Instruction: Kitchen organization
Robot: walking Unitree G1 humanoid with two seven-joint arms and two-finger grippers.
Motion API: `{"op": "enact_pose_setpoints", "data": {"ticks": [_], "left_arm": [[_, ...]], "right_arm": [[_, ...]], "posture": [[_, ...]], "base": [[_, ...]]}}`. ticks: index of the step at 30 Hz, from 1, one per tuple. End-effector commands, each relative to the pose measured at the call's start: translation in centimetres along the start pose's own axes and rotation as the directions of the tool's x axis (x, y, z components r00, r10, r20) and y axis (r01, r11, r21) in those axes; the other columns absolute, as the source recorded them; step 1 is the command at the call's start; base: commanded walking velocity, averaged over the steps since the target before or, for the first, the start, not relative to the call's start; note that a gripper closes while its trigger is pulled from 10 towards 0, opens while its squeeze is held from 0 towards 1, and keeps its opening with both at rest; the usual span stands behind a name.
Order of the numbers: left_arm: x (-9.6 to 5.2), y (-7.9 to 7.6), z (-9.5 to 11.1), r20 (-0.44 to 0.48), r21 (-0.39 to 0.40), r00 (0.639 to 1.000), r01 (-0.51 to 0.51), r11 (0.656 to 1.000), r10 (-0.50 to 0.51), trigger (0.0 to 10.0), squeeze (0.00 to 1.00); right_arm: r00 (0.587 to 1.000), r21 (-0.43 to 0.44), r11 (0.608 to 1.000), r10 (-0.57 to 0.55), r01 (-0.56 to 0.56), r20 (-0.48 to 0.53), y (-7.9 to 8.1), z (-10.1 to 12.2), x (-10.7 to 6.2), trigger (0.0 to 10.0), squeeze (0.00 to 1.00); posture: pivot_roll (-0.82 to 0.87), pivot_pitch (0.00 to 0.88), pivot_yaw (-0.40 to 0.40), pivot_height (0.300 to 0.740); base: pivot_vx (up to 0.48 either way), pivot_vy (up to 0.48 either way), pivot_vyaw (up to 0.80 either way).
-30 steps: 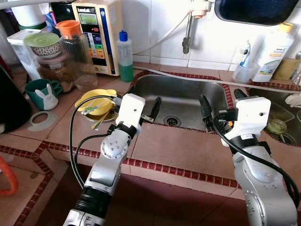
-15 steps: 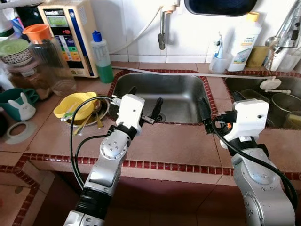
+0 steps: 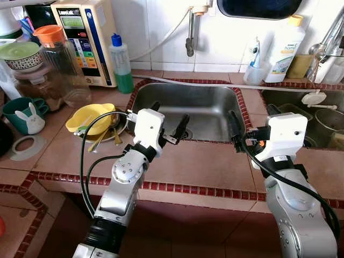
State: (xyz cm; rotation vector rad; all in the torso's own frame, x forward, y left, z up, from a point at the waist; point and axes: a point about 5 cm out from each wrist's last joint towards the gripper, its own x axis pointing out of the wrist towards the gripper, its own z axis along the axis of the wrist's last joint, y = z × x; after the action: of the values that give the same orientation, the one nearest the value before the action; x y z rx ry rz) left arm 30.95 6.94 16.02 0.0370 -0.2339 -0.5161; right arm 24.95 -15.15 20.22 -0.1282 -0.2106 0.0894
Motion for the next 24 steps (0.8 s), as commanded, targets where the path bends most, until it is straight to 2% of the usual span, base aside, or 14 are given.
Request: {"op": "enact_pose_setpoints", "data": {"ticks": [1, 24], "left_arm": [[-0.08, -0.05, 0.33, 0.008, 0.0, 1.0, 0.007, 1.0, -0.007, 10.0, 0.0], [-0.22, -0.06, 0.2, -0.004, -0.004, 1.0, 0.014, 1.0, -0.014, 10.0, 0.0]], "right_arm": [[1.0, -0.003, 1.0, 0.0, 0.0, -0.004, 0.05, -0.2, 0.03, 10.0, 0.0], [1.0, -0.003, 1.0, 0.0, 0.0, -0.011, 0.07, -0.36, 0.0, 10.0, 0.0]], "posture": [[-0.02, 0.0, 0.034, 0.74], [-0.02, 0.0, 0.035, 0.74]], "base": [[0.247, 0.0, 0.0], [0.268, 0.0, 0.0]]}}
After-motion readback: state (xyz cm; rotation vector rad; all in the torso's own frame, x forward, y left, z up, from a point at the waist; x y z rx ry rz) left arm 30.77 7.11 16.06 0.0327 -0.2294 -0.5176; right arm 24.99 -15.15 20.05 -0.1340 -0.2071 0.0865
